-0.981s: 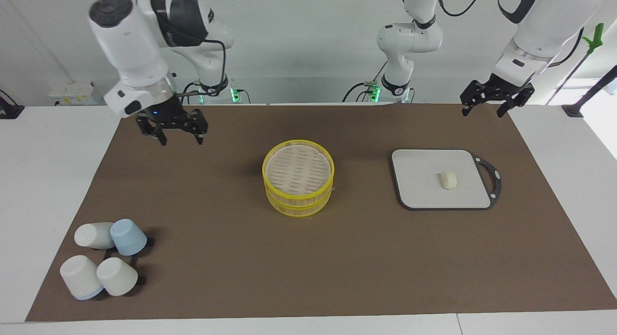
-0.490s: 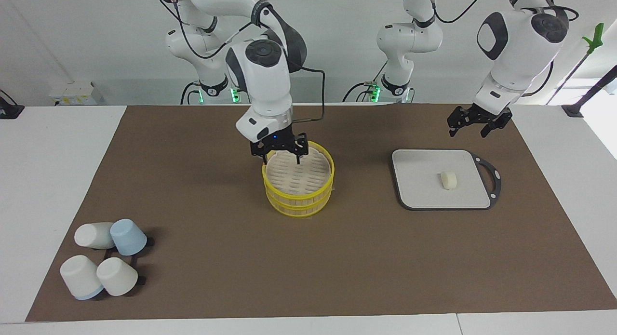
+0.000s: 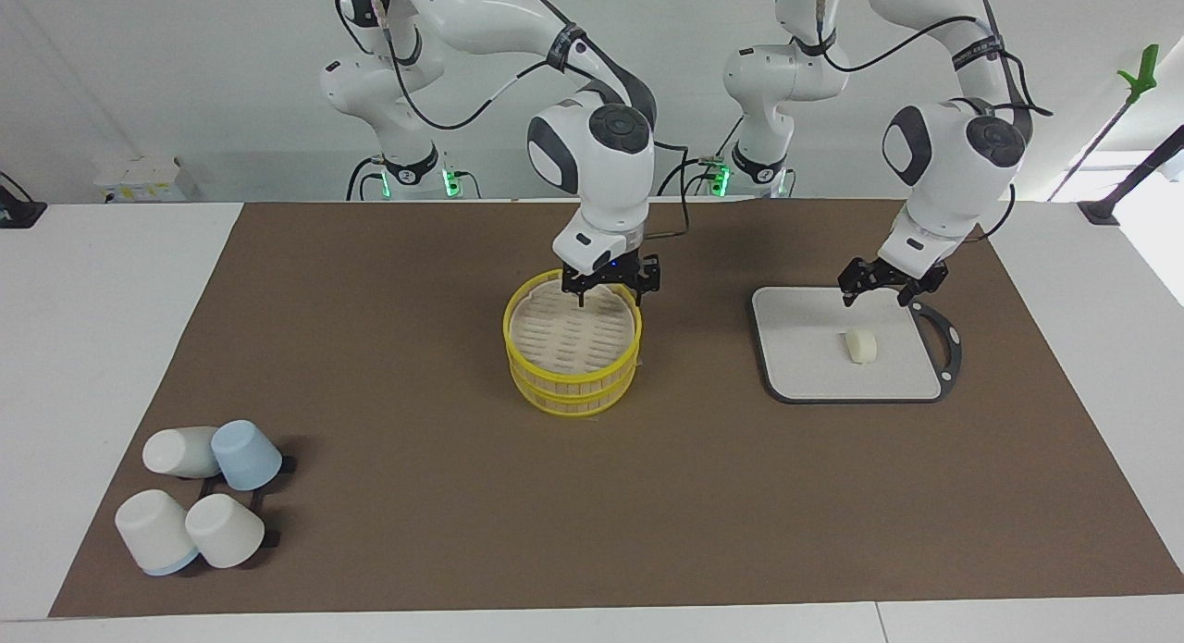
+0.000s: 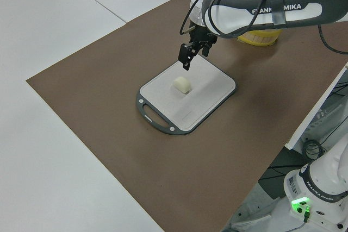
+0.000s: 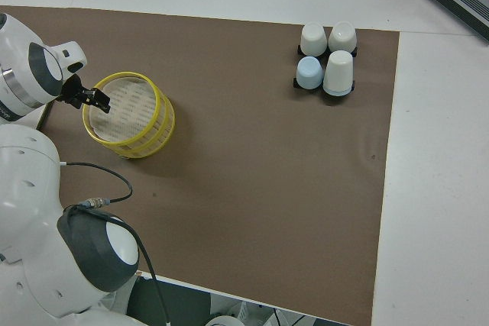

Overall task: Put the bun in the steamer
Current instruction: 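Reach the left gripper to the bun while the right arm moves in, then grasp the cream bun with the left gripper and lift it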

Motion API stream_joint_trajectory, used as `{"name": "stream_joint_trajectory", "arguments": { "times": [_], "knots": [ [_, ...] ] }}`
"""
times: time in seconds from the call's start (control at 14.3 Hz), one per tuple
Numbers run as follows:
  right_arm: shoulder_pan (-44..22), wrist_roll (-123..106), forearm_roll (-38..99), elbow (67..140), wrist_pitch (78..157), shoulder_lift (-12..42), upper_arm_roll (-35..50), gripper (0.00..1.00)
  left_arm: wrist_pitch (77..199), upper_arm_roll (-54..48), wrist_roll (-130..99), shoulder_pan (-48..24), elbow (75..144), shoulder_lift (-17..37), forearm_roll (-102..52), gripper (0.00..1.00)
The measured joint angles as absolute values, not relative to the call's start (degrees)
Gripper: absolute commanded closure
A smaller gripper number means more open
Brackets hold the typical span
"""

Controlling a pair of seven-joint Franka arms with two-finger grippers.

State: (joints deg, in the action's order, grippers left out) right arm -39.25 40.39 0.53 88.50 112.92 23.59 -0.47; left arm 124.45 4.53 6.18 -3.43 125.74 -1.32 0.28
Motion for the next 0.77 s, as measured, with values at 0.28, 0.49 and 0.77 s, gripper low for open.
{"name": "stream_joint_trajectory", "arguments": {
  "times": [0.28,0.49,0.77],
  "knots": [
    [-39.91,41.15,0.48,87.74,115.29,25.02,-0.57,0.05,130.91,4.49,7.18,-3.39,126.56,3.34,0.3,0.0],
    [-39.91,41.15,0.42,87.72,116.42,25.5,-0.64,0.08,135.53,4.54,8.55,-2.61,128.77,4.37,0.3,0.0],
    [-40.19,41.15,0.16,87.72,117.22,26.95,-0.64,0.53,138.19,4.51,9.04,-2.22,129.8,6.07,0.31,0.0]
  ]
}}
